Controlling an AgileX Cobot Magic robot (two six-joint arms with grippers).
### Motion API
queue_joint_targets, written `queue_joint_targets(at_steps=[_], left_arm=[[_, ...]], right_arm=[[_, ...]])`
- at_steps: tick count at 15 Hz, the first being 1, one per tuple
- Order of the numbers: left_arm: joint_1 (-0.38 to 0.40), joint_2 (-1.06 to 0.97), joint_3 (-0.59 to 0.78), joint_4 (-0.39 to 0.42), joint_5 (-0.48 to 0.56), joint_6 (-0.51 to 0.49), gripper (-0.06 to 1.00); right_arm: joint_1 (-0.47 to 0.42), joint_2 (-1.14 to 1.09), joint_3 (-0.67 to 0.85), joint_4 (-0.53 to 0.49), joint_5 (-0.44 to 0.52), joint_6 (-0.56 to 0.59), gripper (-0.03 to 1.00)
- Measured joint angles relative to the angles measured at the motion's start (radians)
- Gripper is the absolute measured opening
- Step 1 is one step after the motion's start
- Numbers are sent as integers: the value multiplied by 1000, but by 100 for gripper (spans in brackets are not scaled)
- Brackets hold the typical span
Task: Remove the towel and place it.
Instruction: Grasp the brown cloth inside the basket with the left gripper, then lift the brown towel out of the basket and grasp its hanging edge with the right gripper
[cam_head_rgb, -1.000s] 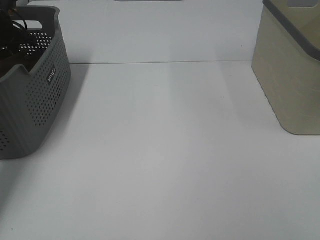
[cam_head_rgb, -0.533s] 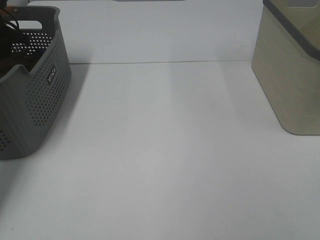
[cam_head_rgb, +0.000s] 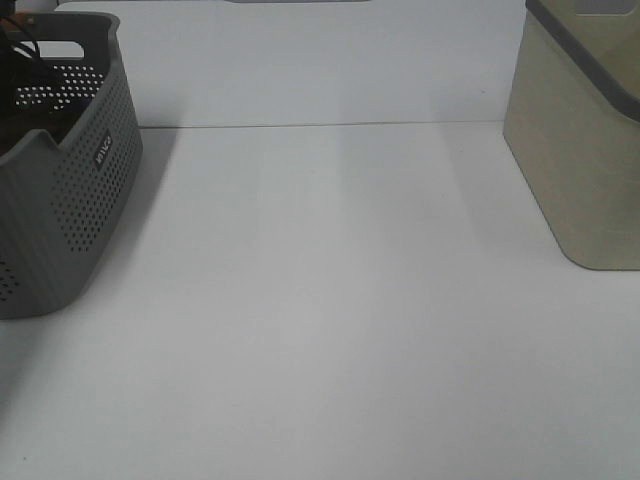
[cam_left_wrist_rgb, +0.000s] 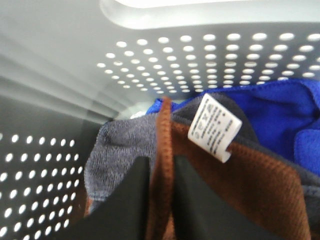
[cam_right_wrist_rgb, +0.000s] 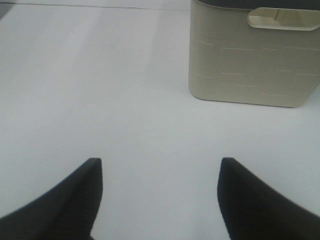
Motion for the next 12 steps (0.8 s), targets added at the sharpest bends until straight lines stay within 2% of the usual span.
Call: queue_joint_targets(at_steps=[2, 6, 9, 12], left_arm=[[0, 0, 0, 0, -14, 0, 0], [0, -2, 0, -3, -15, 0, 0], [0, -50, 0, -43, -10, 7, 0], [0, -172, 0, -147, -11, 81, 0]], right_arm=[[0, 0, 0, 0, 0, 0, 63], [0, 0, 0, 0, 0, 0, 63], [0, 0, 0, 0, 0, 0, 63], [0, 0, 0, 0, 0, 0, 63]])
